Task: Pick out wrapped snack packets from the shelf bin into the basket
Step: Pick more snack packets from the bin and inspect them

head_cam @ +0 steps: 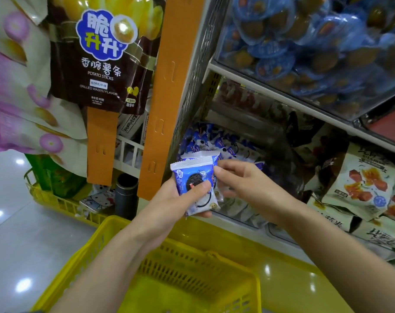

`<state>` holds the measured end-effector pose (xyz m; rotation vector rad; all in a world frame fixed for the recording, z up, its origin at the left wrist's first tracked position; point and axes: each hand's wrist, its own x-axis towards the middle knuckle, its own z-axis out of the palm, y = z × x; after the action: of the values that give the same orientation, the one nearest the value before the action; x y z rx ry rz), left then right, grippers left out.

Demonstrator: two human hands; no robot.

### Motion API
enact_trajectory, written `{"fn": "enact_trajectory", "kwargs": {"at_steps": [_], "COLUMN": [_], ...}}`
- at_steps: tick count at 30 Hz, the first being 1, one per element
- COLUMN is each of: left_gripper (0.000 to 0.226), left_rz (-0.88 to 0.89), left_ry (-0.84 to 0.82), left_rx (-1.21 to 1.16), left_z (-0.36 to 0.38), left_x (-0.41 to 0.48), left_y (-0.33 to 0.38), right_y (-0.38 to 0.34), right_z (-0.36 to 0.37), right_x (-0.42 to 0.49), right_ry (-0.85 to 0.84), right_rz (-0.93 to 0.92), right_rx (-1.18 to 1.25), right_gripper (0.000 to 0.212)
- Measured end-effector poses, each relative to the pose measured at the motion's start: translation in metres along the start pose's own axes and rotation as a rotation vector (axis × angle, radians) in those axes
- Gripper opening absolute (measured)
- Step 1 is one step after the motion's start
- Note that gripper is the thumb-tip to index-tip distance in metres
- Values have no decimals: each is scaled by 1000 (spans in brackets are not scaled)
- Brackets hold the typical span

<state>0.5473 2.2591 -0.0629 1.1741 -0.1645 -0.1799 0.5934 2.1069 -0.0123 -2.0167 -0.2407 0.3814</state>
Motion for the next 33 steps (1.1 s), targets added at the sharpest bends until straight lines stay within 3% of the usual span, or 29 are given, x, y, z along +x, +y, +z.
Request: {"fn": "enact_trajectory", "kwargs": {"at_steps": [4,9,13,16,21,28,33], "left_gripper": [49,35,29,27,20,19,21], "left_rz": [-5,-37,-32,-19,-20,-7,-13], "left_ry": [10,190,282,302,278,234,223], "left_rx": [26,72,109,138,120,97,82], "left_z": [1,-2,-5,-9,-11,-9,-8], "left_x": [3,8,12,14,15,18,20], "left_y": [0,-6,-9,-9,-8,-10,-9], "right_y": [8,9,24,41,58,47,44], "right_z": [-7,-48,-76,-80,-83,-100,-101], "right_x": [8,48,91,111,129,134,137], "right_ry": [38,547,822,792,591,405,391], "right_rz": [-13,-92,-57,12,213,332,358], "right_rx": [8,-9,-321,-507,-670,-951,-1031], "right_gripper": [21,17,28,34,31,37,35]}}
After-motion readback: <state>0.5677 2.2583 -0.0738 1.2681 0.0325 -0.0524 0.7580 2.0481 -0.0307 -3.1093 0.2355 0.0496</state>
